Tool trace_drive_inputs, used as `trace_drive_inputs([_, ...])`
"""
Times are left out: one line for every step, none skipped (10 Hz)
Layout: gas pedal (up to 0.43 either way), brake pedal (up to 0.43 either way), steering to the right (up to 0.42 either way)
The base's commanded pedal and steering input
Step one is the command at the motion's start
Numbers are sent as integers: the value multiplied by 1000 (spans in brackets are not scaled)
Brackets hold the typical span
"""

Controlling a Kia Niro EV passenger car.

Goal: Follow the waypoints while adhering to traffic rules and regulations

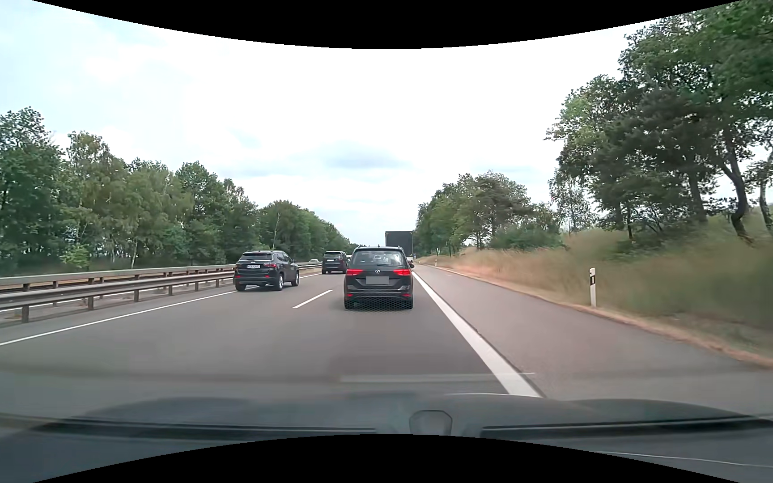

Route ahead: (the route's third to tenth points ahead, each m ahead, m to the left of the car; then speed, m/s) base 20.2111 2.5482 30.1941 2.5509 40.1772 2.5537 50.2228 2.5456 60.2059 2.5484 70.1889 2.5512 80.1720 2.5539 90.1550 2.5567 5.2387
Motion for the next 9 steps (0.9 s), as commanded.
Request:
trace_drive_inputs([87,0,-6])
trace_drive_inputs([87,0,-6])
trace_drive_inputs([87,0,-6])
trace_drive_inputs([98,0,-6])
trace_drive_inputs([98,0,-5])
trace_drive_inputs([98,0,-5])
trace_drive_inputs([98,0,-5])
trace_drive_inputs([98,0,-4])
trace_drive_inputs([98,0,-4])
